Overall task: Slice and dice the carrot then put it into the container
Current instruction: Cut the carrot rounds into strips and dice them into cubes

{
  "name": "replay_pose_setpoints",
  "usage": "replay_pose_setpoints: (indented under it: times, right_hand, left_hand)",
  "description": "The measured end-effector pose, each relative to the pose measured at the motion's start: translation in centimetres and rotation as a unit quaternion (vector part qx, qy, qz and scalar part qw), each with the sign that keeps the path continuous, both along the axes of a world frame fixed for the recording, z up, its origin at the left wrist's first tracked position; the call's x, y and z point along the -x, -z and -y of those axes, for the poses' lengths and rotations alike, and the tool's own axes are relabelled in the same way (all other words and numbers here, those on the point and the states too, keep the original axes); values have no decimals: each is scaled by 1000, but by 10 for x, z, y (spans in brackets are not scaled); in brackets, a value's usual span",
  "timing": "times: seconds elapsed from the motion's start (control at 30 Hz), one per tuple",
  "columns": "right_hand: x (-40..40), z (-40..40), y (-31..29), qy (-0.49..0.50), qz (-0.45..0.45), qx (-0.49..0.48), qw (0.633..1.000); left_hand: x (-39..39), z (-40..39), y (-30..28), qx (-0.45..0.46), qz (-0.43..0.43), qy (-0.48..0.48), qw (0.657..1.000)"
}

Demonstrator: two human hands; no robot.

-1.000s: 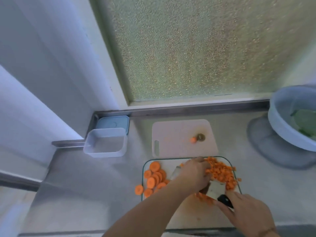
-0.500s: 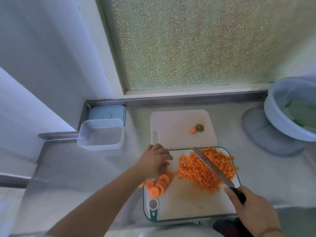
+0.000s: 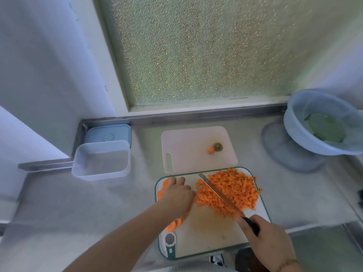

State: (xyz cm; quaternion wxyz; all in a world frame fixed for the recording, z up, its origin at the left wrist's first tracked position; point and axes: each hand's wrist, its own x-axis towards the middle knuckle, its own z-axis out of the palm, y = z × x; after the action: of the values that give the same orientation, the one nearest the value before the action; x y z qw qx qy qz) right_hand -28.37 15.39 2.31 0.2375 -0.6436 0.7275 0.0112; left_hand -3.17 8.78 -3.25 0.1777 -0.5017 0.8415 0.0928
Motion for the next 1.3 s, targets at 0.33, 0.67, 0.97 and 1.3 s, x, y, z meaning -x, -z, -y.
replay_pose_setpoints:
  times: [0.33, 0.67, 0.97, 1.3]
  right_hand:
    - [0, -3, -5, -12, 7, 15, 1000]
    - [13, -7, 0, 23, 49, 21, 998]
    - [45, -2, 10, -36, 135, -15, 990]
    - [74, 28, 26, -244, 78, -147, 956]
  left_hand:
    - [6, -2, 2, 9, 17, 25, 1000]
    - [28, -55, 12, -58, -374, -202, 903]
    - [68, -106, 66, 134, -344, -254, 894]
    - [106, -131, 70, 223, -350, -343, 843]
